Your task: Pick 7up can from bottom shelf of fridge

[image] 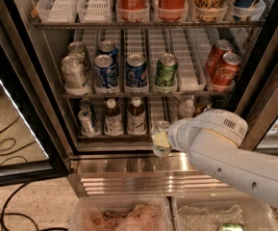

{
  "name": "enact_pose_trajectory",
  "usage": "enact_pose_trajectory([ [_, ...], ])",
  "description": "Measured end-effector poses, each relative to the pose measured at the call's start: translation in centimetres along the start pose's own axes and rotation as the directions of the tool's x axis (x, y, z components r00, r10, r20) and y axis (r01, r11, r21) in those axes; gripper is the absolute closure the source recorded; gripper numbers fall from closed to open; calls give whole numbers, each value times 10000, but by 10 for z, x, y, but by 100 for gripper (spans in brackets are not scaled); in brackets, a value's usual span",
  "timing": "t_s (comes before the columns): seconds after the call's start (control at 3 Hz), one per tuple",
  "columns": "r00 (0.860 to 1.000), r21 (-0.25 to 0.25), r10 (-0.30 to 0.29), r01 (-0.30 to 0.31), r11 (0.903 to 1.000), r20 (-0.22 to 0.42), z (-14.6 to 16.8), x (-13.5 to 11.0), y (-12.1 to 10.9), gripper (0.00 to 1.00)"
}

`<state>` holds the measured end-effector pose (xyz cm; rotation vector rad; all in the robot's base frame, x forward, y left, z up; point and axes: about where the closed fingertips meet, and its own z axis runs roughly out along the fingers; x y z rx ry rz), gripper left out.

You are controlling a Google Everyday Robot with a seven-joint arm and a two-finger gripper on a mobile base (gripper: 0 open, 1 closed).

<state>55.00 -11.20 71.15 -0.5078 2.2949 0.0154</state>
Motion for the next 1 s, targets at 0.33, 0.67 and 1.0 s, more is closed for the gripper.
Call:
enact_pose_trajectory([
  [0.33, 9999, -642, 12, -19, 9979, -112, 29, -11, 13, 100],
  [0.67, 9995, -764, -152, 132, 9970, -262, 12, 2, 7, 100],
  [1.0, 9995, -763, -153, 132, 9970, -262, 12, 2, 7, 100],
])
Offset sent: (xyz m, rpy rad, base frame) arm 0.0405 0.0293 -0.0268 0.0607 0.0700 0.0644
